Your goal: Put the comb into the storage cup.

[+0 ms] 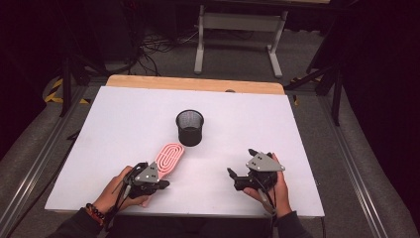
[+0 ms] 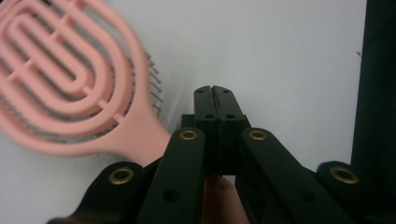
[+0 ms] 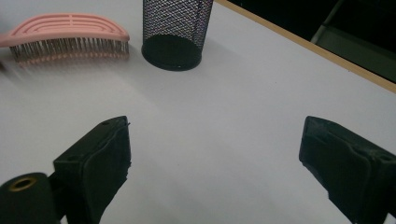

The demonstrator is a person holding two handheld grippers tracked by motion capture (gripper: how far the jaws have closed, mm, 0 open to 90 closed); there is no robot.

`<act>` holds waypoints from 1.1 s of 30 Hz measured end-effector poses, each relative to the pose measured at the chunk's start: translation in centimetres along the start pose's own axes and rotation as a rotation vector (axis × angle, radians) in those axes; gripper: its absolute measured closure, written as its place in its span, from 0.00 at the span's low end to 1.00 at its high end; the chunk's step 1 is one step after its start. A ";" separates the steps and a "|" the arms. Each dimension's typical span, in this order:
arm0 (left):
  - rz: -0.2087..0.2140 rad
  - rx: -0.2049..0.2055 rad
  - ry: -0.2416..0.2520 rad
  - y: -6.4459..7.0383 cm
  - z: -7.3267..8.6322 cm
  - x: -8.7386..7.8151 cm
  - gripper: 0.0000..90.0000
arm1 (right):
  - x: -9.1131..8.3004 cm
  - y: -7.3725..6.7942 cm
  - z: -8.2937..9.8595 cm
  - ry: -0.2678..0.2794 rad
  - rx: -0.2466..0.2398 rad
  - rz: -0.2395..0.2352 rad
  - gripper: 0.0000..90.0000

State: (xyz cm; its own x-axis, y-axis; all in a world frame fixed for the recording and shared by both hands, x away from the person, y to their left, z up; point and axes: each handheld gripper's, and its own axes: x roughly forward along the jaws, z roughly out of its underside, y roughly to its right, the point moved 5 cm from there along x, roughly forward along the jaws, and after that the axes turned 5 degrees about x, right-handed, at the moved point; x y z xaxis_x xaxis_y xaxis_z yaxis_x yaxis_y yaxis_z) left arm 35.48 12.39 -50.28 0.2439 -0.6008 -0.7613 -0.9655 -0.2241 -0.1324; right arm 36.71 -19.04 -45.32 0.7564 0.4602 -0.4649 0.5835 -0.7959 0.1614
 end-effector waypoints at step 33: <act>-0.029 -0.033 0.072 -1.1 1.1 -2.4 1.00 | -0.6 0.2 -0.1 0.035 -0.001 -0.030 0.11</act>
State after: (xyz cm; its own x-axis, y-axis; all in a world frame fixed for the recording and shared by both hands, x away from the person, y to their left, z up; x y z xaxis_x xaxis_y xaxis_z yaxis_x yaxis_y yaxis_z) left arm 35.85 14.90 -48.97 0.2791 -0.6467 -0.7099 -0.9546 -0.2668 -0.1323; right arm 36.39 -19.49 -44.93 0.7487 0.4972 -0.4383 0.6059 -0.7815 0.1485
